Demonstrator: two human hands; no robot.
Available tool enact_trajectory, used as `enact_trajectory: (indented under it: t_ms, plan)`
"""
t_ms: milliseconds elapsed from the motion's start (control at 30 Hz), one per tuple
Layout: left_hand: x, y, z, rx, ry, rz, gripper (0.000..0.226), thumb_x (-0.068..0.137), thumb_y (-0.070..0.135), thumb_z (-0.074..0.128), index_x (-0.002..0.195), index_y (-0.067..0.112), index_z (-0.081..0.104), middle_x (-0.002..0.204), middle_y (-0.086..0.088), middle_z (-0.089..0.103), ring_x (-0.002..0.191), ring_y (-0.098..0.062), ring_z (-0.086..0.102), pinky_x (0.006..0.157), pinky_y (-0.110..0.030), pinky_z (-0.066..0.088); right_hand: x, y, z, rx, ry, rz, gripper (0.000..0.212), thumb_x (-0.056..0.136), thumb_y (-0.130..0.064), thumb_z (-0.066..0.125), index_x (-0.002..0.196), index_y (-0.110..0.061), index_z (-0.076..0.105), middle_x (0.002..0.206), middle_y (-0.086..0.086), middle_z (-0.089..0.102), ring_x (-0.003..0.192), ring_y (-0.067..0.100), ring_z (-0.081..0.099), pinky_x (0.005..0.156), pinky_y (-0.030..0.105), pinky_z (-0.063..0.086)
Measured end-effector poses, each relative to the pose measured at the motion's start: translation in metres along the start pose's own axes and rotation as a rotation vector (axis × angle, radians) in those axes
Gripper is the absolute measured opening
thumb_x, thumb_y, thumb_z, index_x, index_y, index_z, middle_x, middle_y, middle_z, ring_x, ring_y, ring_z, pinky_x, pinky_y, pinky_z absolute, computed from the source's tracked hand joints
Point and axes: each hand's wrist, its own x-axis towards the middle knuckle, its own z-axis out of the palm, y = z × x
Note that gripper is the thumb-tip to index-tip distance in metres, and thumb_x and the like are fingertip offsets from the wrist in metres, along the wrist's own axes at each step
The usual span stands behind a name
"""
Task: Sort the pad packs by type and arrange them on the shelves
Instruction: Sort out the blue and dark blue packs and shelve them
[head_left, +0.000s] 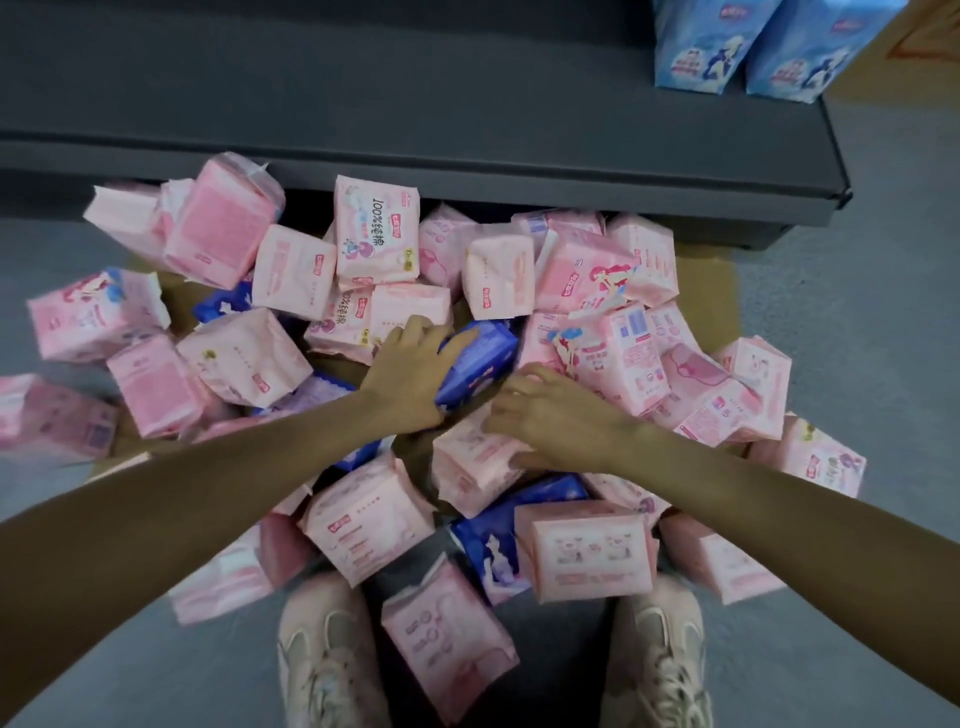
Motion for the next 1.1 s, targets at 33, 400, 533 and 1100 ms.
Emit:
enact_trajectory:
  t_ms: [33, 400, 533, 1100]
  plan:
    - [-0.004, -0.002, 0.002, -0.002, -0.009, -0.009, 0.096, 0.075, 0.038, 0.067, 0.152, 0.023, 0.012, 0.140, -0.003, 0.039, 0.122, -0.029, 0.033, 0.094, -0.036, 0.035, 0.005, -0.001, -0.002, -0.038, -0.019, 0.060, 0.043, 0.056, -0.038, 0.085, 0.092, -0.019, 0.071, 0.075, -0.003, 0.066, 0.073, 0.020, 0.062, 0.074, 0.032, 0.037]
    - [-0.010, 0.003, 0.003, 0.010, 0.068, 0.008, 0.086, 0.082, 0.054, 0.061, 0.148, 0.013, 0.023, 0.129, -0.012, 0.046, 0.116, -0.031, 0.038, 0.093, -0.038, 0.031, -0.054, -0.034, -0.001, 0.352, -0.345, 0.062, 0.073, 0.074, -0.077, 0.034, 0.121, -0.026, 0.057, 0.108, -0.006, 0.064, 0.095, 0.019, 0.055, 0.085, 0.040, 0.036]
    - [-0.008, 0.006, 0.006, -0.006, 0.071, 0.020, 0.077, 0.084, 0.041, 0.064, 0.146, 0.011, 0.029, 0.123, -0.017, 0.049, 0.113, -0.034, 0.041, 0.089, -0.040, 0.033, -0.086, -0.039, 0.000, 0.409, -0.431, 0.114, 0.073, 0.077, -0.075, 0.031, 0.123, -0.026, 0.057, 0.112, -0.004, 0.063, 0.102, 0.020, 0.055, 0.084, 0.035, 0.030]
    - [-0.028, -0.008, -0.002, -0.382, 0.136, 0.003, 0.069, 0.082, 0.027, 0.072, 0.138, 0.002, 0.041, 0.125, -0.022, 0.046, 0.112, -0.037, 0.047, 0.087, -0.044, 0.042, -0.064, -0.058, 0.011, -0.038, -0.397, 0.105, 0.103, 0.044, -0.049, 0.077, 0.131, -0.001, 0.050, 0.109, 0.015, 0.059, 0.099, 0.030, 0.053, 0.086, 0.041, 0.030]
